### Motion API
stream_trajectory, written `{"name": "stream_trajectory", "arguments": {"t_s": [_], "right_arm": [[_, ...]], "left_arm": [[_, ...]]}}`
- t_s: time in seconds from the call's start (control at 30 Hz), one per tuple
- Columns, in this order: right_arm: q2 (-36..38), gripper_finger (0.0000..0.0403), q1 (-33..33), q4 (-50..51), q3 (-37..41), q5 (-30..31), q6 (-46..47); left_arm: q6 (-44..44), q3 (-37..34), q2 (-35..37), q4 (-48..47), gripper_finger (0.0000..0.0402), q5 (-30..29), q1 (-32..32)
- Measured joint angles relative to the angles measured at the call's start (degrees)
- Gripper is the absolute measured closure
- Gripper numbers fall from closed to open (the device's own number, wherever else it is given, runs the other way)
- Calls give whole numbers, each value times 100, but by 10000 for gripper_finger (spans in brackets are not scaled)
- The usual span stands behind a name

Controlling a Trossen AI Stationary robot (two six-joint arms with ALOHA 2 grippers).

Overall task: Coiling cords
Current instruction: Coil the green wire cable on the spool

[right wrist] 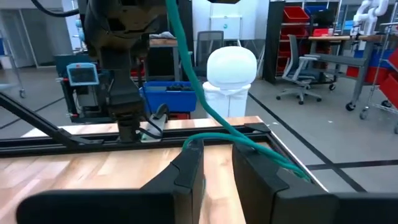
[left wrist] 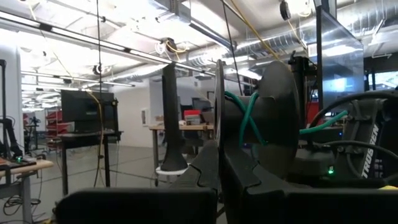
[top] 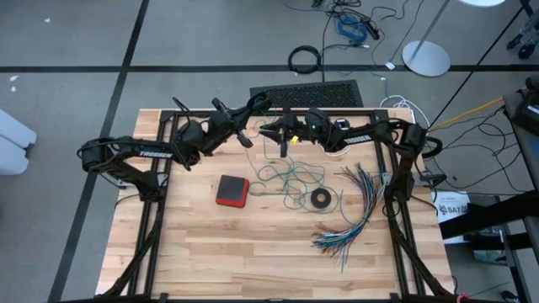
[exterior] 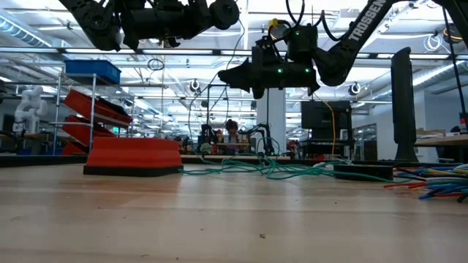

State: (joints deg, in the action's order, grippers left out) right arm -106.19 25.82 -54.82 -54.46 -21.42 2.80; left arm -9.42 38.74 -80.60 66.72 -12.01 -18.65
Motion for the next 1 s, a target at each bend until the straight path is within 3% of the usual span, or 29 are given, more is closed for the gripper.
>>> {"name": "stream_trajectory", "arguments": {"t_s": [0.33,0.73,0.83,1.0], "right_arm": [[0,332,-43,911,0,-454,-82],[0,332,-58,487,0,-412,-205],[0,332,-60,281,0,-139,-159],[0,332,-38,556,-26,-183,-9]], "left_arm": [[-5,0,0,-24,400,0,0],[-47,0,0,-26,400,0,0],[-46,0,0,-26,400,0,0],[-46,0,0,-42,400,0,0]]}}
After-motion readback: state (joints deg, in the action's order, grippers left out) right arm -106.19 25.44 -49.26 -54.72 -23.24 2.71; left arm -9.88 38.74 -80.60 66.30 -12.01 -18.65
